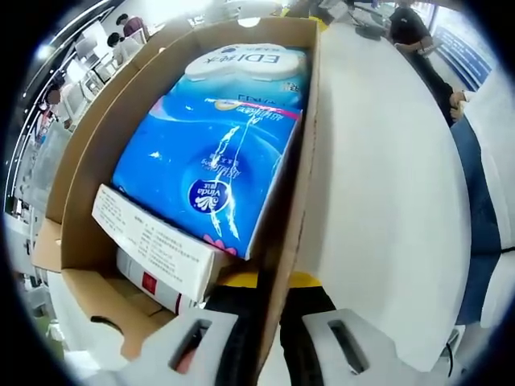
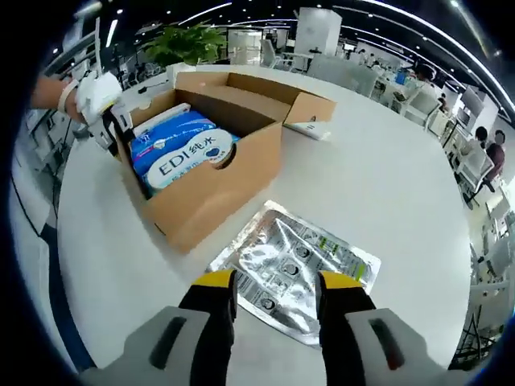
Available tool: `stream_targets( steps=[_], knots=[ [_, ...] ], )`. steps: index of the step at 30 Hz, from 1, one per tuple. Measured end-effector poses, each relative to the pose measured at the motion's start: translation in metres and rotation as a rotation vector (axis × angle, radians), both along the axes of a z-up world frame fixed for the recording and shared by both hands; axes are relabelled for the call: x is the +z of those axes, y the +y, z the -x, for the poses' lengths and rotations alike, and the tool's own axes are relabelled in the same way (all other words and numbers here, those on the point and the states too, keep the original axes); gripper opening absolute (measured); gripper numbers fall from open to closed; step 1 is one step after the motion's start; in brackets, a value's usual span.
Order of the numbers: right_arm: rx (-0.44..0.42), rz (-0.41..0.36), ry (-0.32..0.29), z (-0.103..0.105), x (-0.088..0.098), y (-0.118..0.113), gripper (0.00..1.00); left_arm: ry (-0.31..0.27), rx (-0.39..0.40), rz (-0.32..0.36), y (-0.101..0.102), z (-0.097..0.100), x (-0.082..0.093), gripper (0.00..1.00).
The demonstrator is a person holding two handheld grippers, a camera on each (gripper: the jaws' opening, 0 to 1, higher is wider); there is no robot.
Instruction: Operate the shoe box by opening the lid, removing the specified soft item, and placing it in the target area until the item is outside and the box remains undamaged.
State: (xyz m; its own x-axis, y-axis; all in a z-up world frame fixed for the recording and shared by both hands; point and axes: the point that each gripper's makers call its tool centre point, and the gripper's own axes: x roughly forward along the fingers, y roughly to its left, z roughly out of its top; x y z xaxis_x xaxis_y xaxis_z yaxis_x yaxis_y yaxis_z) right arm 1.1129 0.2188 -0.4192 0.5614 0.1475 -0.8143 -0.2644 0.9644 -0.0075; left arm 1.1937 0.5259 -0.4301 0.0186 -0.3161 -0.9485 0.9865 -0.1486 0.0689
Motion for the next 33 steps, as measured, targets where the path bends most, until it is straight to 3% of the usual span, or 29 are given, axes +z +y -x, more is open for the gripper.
stream_targets(
  steps=[2,4,5,7,18,20,21,23,24,25,28,33],
  knots=[
    [-0.016,-0.014,-0.015,-0.002,0.005,0.001,0.40,0.001,0.001,0.000,0.000,0.000,0.000,0.06],
    [-0.007,-0.016,-0.012,-0.007,-0.002,-0.001,0.40,0.000,0.000,0.001,0.000,0.000,0.000,0.06],
    [-0.012,-0.016,0.030,-0.006,-0.007,-0.003,0.40,0.000,0.000,0.000,0.000,0.001,0.001,0.06],
    [0.004,-0.001,0.051,-0.008,-0.017,-0.005,0.41,0.001,0.001,0.000,0.000,0.001,0.000,0.06],
    [0.017,-0.011,0.017,-0.006,-0.013,-0.003,0.41,-0.002,0.002,0.001,0.001,-0.001,-0.002,0.06],
    [-0.018,-0.037,0.007,-0.007,-0.012,-0.003,0.44,-0.001,0.004,0.000,0.001,-0.001,-0.002,0.06],
    [-0.045,-0.064,-0.004,-0.009,-0.011,-0.002,0.50,0.001,0.005,-0.001,0.001,-0.001,-0.002,0.06],
    [-0.068,-0.063,-0.024,-0.012,-0.001,-0.003,0.54,0.004,0.005,-0.003,0.001,-0.001,-0.003,0.06],
    [-0.069,-0.082,-0.082,-0.019,0.013,0.001,0.53,0.007,0.005,-0.004,0.001,-0.001,-0.002,0.06],
    [-0.071,-0.082,-0.088,-0.019,0.020,0.003,0.53,0.008,0.005,-0.005,0.001,0.000,-0.002,0.06],
    [-0.151,-0.129,-0.162,-0.027,0.050,0.005,0.58,0.015,0.011,-0.013,0.001,-0.001,-0.003,0.06],
    [-0.171,-0.137,-0.201,-0.029,0.080,0.010,0.64,0.012,0.010,-0.013,0.001,0.002,-0.001,0.06]
  ],
)
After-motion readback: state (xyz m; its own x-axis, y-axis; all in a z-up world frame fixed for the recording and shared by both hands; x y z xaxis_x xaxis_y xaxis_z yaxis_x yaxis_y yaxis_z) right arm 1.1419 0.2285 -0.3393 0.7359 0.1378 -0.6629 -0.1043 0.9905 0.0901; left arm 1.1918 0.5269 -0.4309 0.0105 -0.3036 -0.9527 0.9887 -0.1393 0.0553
